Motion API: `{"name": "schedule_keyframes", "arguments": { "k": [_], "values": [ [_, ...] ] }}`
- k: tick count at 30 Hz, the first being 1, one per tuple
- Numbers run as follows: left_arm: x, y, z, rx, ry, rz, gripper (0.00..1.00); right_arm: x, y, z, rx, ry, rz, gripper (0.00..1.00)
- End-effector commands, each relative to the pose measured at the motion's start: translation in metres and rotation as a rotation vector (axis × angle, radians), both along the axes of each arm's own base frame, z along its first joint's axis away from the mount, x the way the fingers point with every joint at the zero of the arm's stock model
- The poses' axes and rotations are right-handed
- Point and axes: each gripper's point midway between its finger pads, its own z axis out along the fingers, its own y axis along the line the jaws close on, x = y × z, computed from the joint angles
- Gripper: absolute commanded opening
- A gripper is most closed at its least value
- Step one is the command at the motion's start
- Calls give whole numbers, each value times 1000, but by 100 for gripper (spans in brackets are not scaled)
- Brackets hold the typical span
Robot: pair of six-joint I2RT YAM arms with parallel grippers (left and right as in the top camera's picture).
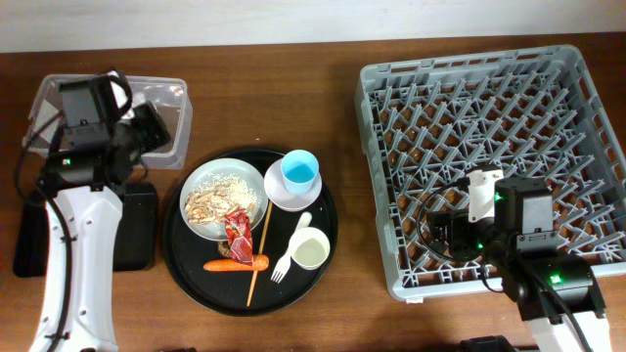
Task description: Sort waste into correct bins and load items into the dishwasher rack
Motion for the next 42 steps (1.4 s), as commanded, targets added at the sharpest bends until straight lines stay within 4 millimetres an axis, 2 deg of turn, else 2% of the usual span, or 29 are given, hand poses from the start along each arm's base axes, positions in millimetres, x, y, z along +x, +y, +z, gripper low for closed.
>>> {"name": "schedule_keyframes", "arguments": {
  "k": [1,3,4,5,7,8,11,14,18,20,21,24,27,30,35,42],
  "values": [
    [23,21,1,75,-50,64,2,3,1,9,3,-25,-3,99],
    [37,23,-15,73,-36,63,3,3,1,9,3,-25,-3,99],
    [45,25,-28,72,-22,64,9,3,1,9,3,-24,-3,99],
    [51,26,-39,70,-10,64,21,3,1,9,3,-24,-3,99],
    [64,27,-67,66,25,62,66,3,1,9,3,-24,-3,99],
    [67,27,-74,62,34,59,71,3,1,9,3,-24,-3,99],
    [69,23,-76,46,32,42,72,3,1,9,3,-24,-3,99],
    [70,21,-60,40,-4,31,72,3,1,9,3,-24,-3,99],
    [57,-3,-40,-38,-18,-58,64,3,1,9,3,-25,-3,99],
    [37,-23,-46,-108,55,-122,64,3,1,9,3,-24,-3,99],
    [22,-31,-55,-131,123,-136,64,3,1,9,3,-23,-3,99],
    [-42,-56,-95,-180,436,-161,63,4,1,8,2,-18,-3,99],
    [-96,-76,-117,-199,667,-194,63,5,1,4,1,-4,-3,98],
    [-136,-90,-135,-202,825,-224,63,6,1,2,0,8,-3,99],
    [-177,-118,-160,-283,966,-267,63,6,1,1,0,10,-3,99],
    [-203,-123,-188,-312,1044,-190,60,6,1,1,0,10,-3,99]
  ]
}}
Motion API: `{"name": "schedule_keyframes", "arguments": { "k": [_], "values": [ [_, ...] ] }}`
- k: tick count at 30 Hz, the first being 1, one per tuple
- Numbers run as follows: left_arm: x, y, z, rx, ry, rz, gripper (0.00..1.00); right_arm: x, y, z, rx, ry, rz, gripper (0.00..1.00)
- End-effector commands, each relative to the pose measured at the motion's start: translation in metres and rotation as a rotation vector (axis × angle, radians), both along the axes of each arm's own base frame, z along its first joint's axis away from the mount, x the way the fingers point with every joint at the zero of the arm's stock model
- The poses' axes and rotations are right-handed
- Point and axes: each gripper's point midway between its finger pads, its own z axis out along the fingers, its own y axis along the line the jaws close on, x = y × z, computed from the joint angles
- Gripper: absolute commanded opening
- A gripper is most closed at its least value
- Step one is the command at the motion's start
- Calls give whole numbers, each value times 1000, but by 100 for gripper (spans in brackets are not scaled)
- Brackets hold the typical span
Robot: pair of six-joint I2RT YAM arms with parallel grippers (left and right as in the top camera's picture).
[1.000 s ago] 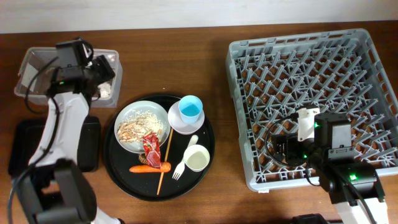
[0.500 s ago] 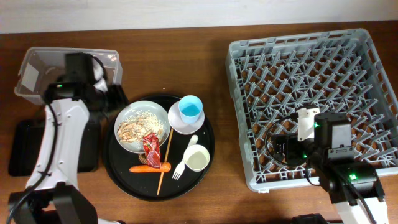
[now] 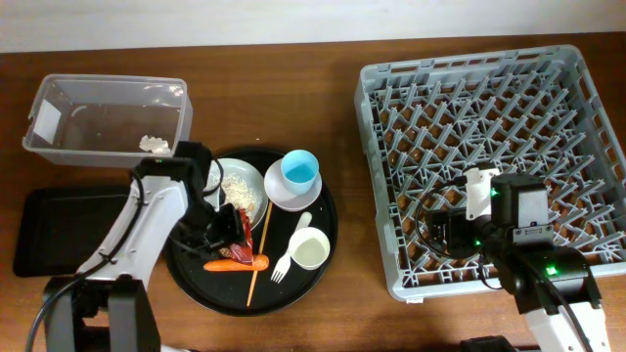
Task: Sort waste into correct bins and load items into the dishwasher rack
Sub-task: 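Grasp the red snack wrapper with the left gripper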
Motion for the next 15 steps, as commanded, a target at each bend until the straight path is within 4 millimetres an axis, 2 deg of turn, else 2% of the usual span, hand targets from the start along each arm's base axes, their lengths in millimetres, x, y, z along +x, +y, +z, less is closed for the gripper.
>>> {"name": "schedule_keyframes", "arguments": {
  "k": [1,4,6,15],
  "values": [
    [-14,-4,-8,-9,49,47,60,3,1,8,2,-22,-3,99],
    [-11,-5,-11,-11,35,48,53,3,1,8,2,-22,-3,99],
    [-7,-5,-12,-8,23,72,43,3,1,8,2,-22,-3,99],
    [-10,-5,-16,-2,34,92,43,3,1,8,2,-22,-3,99]
  ]
}}
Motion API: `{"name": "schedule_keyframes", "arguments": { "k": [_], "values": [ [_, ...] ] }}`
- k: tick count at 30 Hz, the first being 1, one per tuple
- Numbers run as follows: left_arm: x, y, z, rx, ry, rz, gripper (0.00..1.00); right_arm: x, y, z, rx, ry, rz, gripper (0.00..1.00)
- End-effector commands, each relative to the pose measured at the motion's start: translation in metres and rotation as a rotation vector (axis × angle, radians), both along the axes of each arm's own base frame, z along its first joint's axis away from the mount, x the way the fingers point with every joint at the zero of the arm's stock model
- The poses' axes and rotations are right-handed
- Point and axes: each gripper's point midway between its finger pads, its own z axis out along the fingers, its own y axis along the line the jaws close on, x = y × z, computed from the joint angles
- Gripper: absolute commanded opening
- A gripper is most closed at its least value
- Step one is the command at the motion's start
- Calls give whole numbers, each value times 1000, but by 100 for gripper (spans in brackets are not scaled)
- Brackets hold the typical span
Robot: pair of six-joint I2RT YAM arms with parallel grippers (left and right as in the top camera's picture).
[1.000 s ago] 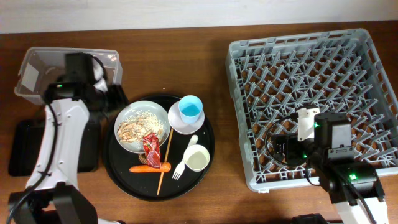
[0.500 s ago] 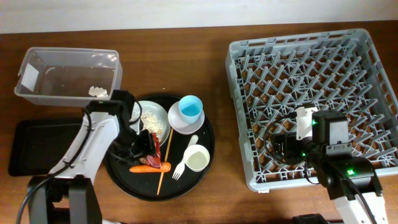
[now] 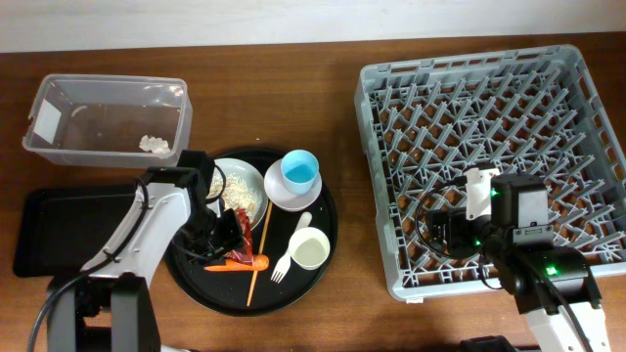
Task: Sort waste into correct bins and load items into the dishwasher rack
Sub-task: 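Grasp the red snack wrapper with the left gripper, then drop the red wrapper into the clear plastic bin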
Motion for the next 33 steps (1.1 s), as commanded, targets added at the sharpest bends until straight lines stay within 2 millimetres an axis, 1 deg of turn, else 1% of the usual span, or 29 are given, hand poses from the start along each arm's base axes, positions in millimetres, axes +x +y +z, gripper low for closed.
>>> {"name": "schedule_keyframes", "arguments": {
  "k": [1,4,6,9,11,13,14,18,20,23,24,26,28,30,31,33],
  "values": [
    [-8,-3,-5,-8,23,20,43,3,1,8,2,-22,-3,99],
    [-14,-2,-11,-3,39,37,41,3,1,8,2,-23,-3,99],
    [-13,-2,-12,-4,35,37,37,3,1,8,2,-22,-3,99],
    [-6,-5,-13,-22,6,40,19,3,1,8,2,-22,-3,99],
    [-1,-6,-13,-25,-18,40,14,3,1,8,3,-22,-3,99],
    [2,-6,-13,-27,-30,40,4,3,1,8,3,-22,-3,99],
    [3,-6,-13,-26,-32,40,0,3,1,8,2,-21,-3,99],
    [7,-6,-10,-28,-45,38,0,3,1,8,3,-22,-3,99],
    [14,-4,-2,-18,-69,37,0,3,1,8,3,-22,-3,99],
    [27,5,20,24,-122,40,0,3,1,8,2,-22,-3,99],
    [33,9,34,40,-150,41,0,3,1,8,2,-22,-3,99],
    [41,11,58,39,-193,30,0,3,1,8,2,-22,-3,99],
    [48,13,77,45,-221,29,0,3,1,8,2,-23,-3,99],
    [62,17,96,62,-289,-4,0,3,1,8,2,-22,-3,99],
    [73,25,106,101,-336,3,0,3,1,8,2,-22,-3,99],
    [99,48,126,207,-448,29,0,3,1,8,3,-22,-3,99]
  ]
}}
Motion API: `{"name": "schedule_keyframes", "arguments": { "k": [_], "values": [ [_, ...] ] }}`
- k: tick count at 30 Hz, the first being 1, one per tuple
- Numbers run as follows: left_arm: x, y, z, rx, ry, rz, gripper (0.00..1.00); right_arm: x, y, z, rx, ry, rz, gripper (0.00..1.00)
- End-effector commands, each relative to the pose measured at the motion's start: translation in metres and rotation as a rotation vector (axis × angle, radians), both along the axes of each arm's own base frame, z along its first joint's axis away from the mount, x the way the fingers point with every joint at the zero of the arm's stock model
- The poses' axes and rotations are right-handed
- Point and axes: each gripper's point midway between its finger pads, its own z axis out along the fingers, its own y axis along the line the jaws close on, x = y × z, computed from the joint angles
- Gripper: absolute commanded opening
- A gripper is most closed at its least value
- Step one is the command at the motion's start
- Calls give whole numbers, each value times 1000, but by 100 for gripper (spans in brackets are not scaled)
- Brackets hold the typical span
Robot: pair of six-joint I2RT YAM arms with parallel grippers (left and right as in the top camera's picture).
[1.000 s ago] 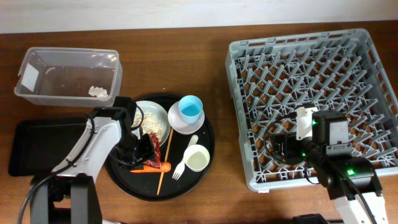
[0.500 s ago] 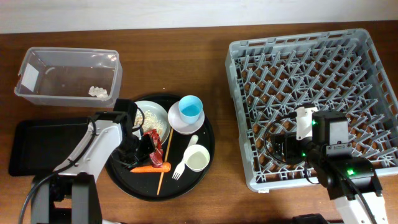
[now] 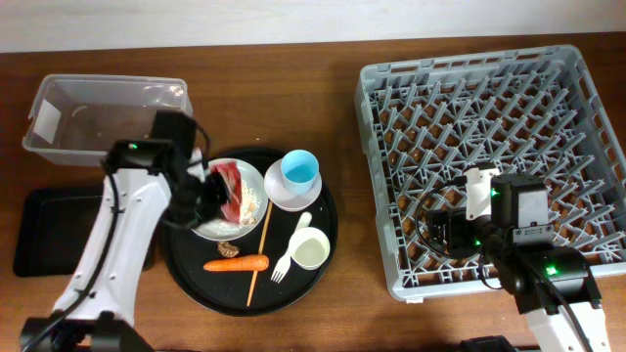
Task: Sort waste into correct bins and load items into the dishwasher rack
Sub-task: 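Drop the red wrapper into the clear plastic bin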
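My left gripper (image 3: 215, 192) is shut on a red wrapper (image 3: 232, 183), which hangs over the white plate (image 3: 245, 209) of food scraps on the round black tray (image 3: 186, 266). On the tray also lie a carrot (image 3: 237, 263), a chopstick (image 3: 258, 252), a white fork (image 3: 291, 254), a white cup (image 3: 311, 247) and a blue cup (image 3: 299, 171) on a saucer. My right gripper (image 3: 437, 235) rests over the front of the grey dishwasher rack (image 3: 489, 108); its jaws are too dark to read.
A clear plastic bin (image 3: 88, 122) stands at the back left, partly under my left arm. A flat black bin (image 3: 49, 230) lies in front of it, left of the tray. The rack fills the right half of the table.
My left gripper was down on the tray at the red wrapper beside the carrot. Now it is higher and further back, over the plate, with the wrapper in it. The right arm is unchanged.
First my left gripper was over the clear bin. Then it was down on the tray at the red wrapper, and a white scrap showed in the bin. It stayed at the wrapper, and now holds it lifted over the plate. The right arm stayed still.
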Motion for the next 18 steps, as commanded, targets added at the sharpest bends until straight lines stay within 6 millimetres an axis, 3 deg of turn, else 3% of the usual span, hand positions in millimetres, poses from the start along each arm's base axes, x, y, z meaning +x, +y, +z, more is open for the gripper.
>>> {"name": "schedule_keyframes", "arguments": {
  "k": [1,5,7,10,13,15,16,17,18],
  "values": [
    [50,48,45,211,-241,51,0,3,1,8,3,-21,-3,99],
    [99,102,73,383,-453,195,0,3,1,8,3,-21,-3,98],
    [116,122,77,413,-511,251,0,3,1,8,3,-21,-3,99],
    [140,144,68,430,-547,305,0,3,1,8,3,-22,-3,99],
    [159,161,42,439,-533,335,1,3,1,8,3,-22,-3,99],
    [165,162,23,439,-501,329,20,3,1,8,3,-21,-3,99],
    [167,163,17,440,-491,328,41,3,1,8,3,-21,-3,99],
    [169,163,11,440,-480,325,54,3,1,8,3,-22,-3,99],
    [169,163,11,440,-480,325,58,3,1,8,3,-22,-3,99]
  ]
}}
